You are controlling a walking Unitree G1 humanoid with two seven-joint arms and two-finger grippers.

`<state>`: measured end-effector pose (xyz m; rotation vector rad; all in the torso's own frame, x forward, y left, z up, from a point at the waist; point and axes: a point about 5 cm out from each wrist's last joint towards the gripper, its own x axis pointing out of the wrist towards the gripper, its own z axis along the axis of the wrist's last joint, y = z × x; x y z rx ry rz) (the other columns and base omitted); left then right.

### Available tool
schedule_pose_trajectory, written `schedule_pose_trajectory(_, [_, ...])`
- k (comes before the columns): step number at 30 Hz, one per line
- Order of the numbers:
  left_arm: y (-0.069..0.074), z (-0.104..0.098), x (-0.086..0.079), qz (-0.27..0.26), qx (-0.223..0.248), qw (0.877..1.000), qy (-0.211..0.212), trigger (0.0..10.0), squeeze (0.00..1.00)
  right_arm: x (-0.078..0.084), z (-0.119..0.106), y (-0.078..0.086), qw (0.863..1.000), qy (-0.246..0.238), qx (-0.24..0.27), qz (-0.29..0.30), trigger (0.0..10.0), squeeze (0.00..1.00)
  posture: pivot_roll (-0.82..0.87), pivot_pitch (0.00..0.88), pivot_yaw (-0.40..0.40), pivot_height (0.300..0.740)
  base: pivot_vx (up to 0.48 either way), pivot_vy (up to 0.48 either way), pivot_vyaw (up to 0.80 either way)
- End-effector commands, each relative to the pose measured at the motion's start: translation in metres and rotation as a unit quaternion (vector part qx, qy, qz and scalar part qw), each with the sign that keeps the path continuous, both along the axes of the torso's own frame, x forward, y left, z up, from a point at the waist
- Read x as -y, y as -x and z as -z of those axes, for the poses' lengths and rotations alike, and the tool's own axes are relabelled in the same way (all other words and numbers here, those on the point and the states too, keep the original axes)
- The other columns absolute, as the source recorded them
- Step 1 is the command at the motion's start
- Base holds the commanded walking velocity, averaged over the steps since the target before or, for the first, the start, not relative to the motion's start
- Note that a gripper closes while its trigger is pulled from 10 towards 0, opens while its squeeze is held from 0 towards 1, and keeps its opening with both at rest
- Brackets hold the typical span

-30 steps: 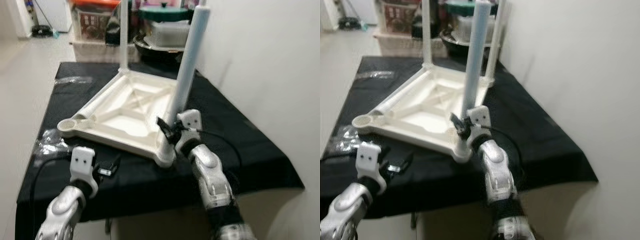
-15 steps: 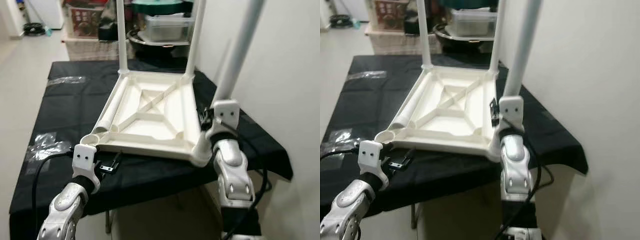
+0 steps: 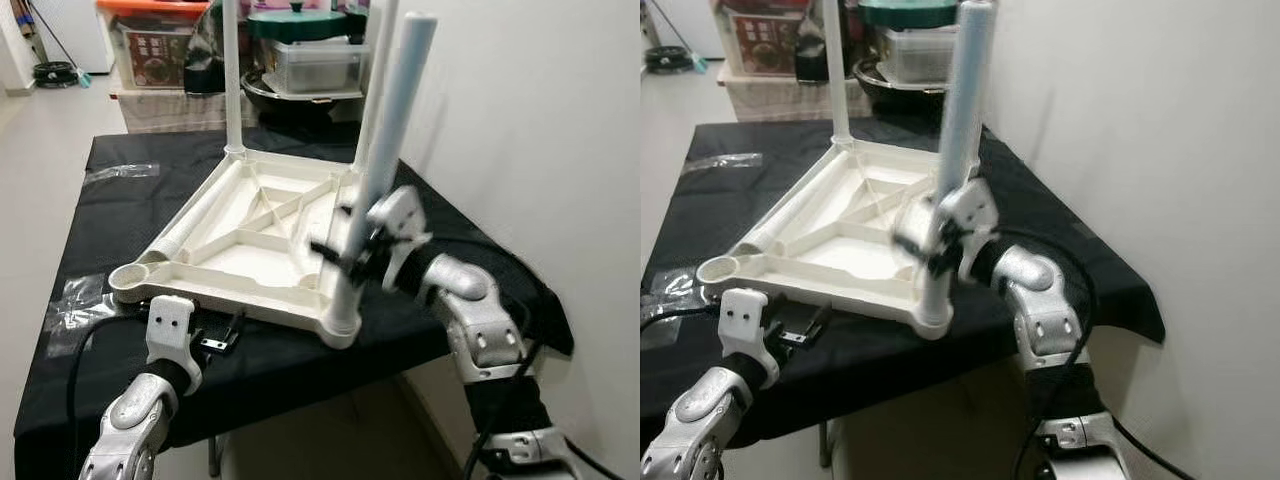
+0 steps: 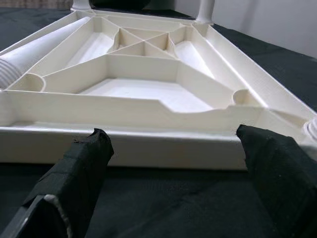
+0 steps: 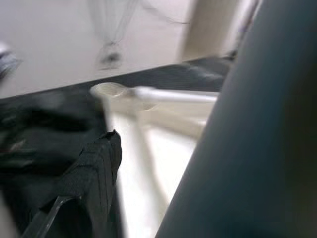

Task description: Building children table

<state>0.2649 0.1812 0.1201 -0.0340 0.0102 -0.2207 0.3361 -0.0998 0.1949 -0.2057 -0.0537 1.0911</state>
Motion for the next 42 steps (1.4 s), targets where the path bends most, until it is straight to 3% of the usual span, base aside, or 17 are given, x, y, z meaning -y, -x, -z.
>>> schedule_pose_trajectory(1, [-0.002,-0.001,0.001,0.003,0.002,1.000,-0.005,10.0,0.00,-0.008,0.009,0.002,0.998,0.012,-0.021,-0.056,10.0,0.00,0.07,0.000,-0.127,0.740,0.000,0.000,0.00])
schedule_pose_trajectory(2, [-0.002,-0.001,-0.001,0.000,0.004,1.000,-0.007,10.0,0.00,-0.015,0.015,0.000,0.996,0.019,-0.033,-0.078,4.8,0.00,0.08,0.000,-0.134,0.740,0.000,0.000,0.00])
schedule_pose_trajectory(3, [-0.002,-0.001,-0.001,0.000,0.004,1.000,-0.007,10.0,0.00,-0.015,0.015,0.000,0.996,0.019,-0.033,-0.078,4.8,0.00,0.08,0.000,-0.134,0.740,0.000,0.000,0.00])
schedule_pose_trajectory(4, [0.001,-0.002,-0.003,-0.005,0.004,1.000,-0.009,10.0,0.00,-0.032,0.018,-0.009,0.997,0.003,-0.045,-0.055,0.0,0.00,0.10,0.000,-0.148,0.740,0.000,0.000,0.00])
schedule_pose_trajectory(14, [0.005,-0.001,-0.006,-0.013,0.003,1.000,-0.009,10.0,0.00,-0.026,0.014,-0.033,0.976,-0.062,-0.028,0.207,0.0,0.00,0.09,0.000,-0.147,0.740,0.000,0.000,0.00])
schedule_pose_trajectory(15, [0.006,0.000,-0.005,-0.012,0.002,1.000,-0.008,10.0,0.00,-0.007,0.016,-0.036,0.940,-0.089,-0.032,0.327,0.0,0.00,0.08,0.000,-0.140,0.740,0.000,0.000,0.00])
schedule_pose_trajectory(16, [0.006,0.000,-0.005,-0.012,0.002,1.000,-0.008,10.0,0.00,-0.007,0.016,-0.036,0.940,-0.089,-0.032,0.327,0.0,0.00,0.08,0.000,-0.140,0.740,0.000,0.000,0.00])
schedule_pose_trajectory(18, [0.004,0.002,-0.002,-0.005,-0.001,1.000,-0.006,10.0,0.00,0.037,0.021,-0.019,0.861,-0.085,0.009,0.501,0.0,0.00,0.05,0.000,-0.121,0.740,0.000,0.000,0.00])
schedule_pose_trajectory(23, [0.002,0.003,0.000,0.002,-0.003,1.000,-0.005,10.0,0.00,0.062,0.019,0.003,0.802,-0.084,0.025,0.591,0.0,0.00,0.03,0.000,-0.116,0.740,0.000,0.000,0.00])
schedule_pose_trajectory(24, [0.000,0.003,0.001,0.005,-0.003,1.000,-0.004,10.0,0.00,0.066,0.018,0.008,0.779,-0.092,0.016,0.621,2.7,0.00,0.02,0.000,-0.111,0.740,0.000,0.000,0.00])
schedule_pose_trajectory(25, [-0.001,0.003,0.003,0.006,-0.003,1.000,-0.003,10.0,0.00,0.061,0.015,0.007,0.785,-0.116,0.004,0.609,10.0,0.00,0.02,0.000,-0.107,0.740,0.000,0.000,0.00])
schedule_pose_trajectory(27, [-0.002,0.003,0.004,0.007,-0.003,1.000,-0.002,10.0,0.00,0.055,0.012,0.006,0.793,-0.131,-0.003,0.594,10.0,0.00,0.02,0.000,-0.107,0.740,0.000,0.000,0.00])
schedule_pose_trajectory(28, [-0.003,0.003,0.005,0.009,-0.003,1.000,-0.002,10.0,0.00,0.049,0.006,0.005,0.810,-0.154,0.002,0.565,10.0,1.00,0.02,0.000,-0.109,0.740,0.000,0.000,0.00])
schedule_pose_trajectory(33, [-0.001,0.003,0.002,0.005,-0.004,1.000,-0.003,10.0,0.00,0.045,-0.006,-0.013,0.839,-0.146,0.011,0.523,10.0,0.85,0.03,0.000,-0.116,0.740,0.000,0.000,0.00])
schedule_pose_trajectory(34, [-0.001,0.003,0.001,0.004,-0.004,1.000,-0.003,10.0,0.00,0.040,-0.009,-0.025,0.872,-0.151,-0.003,0.466,10.0,0.00,0.04,0.000,-0.117,0.740,0.000,0.000,0.00])
schedule_pose_trajectory(39, [-0.001,0.003,0.003,0.004,-0.003,1.000,-0.004,10.0,0.00,0.031,0.006,-0.036,0.974,-0.102,-0.066,0.193,10.0,0.00,0.05,0.000,-0.121,0.740,0.000,0.000,0.00])
schedule_pose_trajectory(42, [-0.003,0.002,0.003,0.005,-0.001,1.000,-0.004,10.0,0.00,0.033,0.024,-0.028,0.989,-0.051,-0.094,0.104,10.0,0.00,0.05,0.000,-0.123,0.740,0.000,0.000,0.00])
